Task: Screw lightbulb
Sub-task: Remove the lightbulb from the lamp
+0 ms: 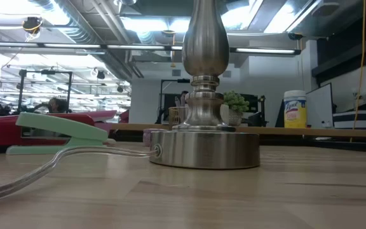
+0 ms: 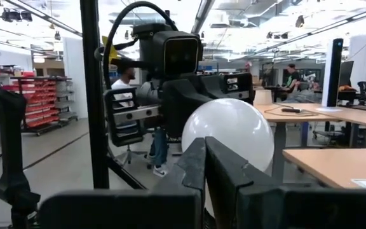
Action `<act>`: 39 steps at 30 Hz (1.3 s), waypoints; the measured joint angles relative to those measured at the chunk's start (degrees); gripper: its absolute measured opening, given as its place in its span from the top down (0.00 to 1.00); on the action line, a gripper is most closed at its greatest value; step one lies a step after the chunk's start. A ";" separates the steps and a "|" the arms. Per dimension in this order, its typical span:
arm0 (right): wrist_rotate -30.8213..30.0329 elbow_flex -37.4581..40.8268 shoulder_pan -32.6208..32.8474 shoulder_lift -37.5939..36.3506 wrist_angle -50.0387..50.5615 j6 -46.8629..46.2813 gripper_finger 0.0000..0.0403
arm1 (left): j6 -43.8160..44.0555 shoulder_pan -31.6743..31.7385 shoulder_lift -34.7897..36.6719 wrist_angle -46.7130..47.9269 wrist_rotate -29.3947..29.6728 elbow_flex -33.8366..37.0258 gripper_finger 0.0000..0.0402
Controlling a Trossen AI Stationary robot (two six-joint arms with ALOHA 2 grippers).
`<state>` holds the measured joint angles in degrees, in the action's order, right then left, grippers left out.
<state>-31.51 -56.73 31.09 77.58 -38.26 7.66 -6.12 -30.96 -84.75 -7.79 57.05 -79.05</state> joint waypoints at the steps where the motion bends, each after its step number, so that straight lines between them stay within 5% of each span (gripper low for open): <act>1: -0.52 0.00 0.00 0.18 -0.18 0.00 0.96 | 0.20 0.00 0.00 0.09 -0.35 0.00 0.99; 39: -5.42 0.00 -3.78 1.10 -0.48 0.14 0.96 | 2.71 -3.62 -0.04 1.30 -1.85 0.00 0.99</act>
<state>-36.93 -56.73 27.31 78.67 -38.74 7.79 -3.41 -34.58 -84.79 -6.49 55.20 -79.05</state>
